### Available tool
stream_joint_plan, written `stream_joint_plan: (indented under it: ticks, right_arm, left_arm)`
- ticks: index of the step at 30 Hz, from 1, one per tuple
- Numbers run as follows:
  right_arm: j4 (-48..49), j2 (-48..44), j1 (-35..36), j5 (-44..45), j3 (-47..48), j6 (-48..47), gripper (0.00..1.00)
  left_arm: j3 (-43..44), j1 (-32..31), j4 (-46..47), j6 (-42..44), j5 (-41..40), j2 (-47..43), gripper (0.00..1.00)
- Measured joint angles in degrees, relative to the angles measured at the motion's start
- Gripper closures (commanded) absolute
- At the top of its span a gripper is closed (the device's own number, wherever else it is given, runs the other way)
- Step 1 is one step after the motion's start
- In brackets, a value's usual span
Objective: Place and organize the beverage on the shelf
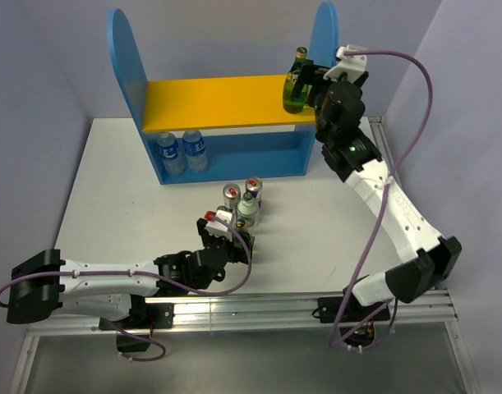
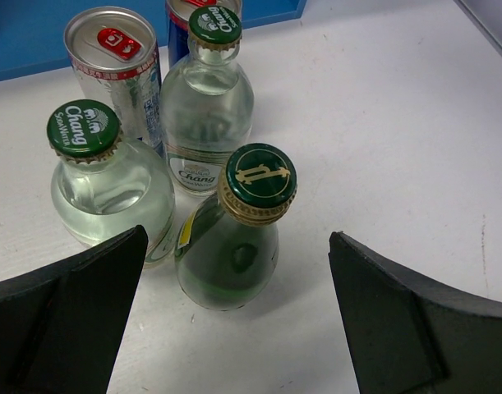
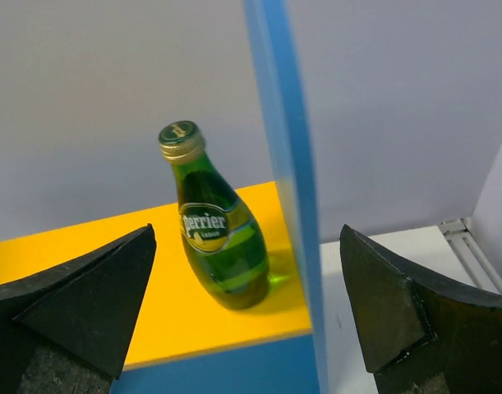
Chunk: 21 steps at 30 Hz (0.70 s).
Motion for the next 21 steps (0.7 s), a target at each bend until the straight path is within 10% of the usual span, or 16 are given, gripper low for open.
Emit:
stream_joint_plan:
  ticks: [13,21]
  right_arm:
    - [1.86,-22.21,6.43,2.95,-23.37,5.55,0.0]
    - [0.59,-30.12,10.05,3.34,-33.83,7.91,0.0]
  left_arm:
    - [4.61,0.0,6.73,3.98,-4.2,11.15,0.06]
    - [7.74,0.61,10.6,6.45,-7.67,17.18,0.28]
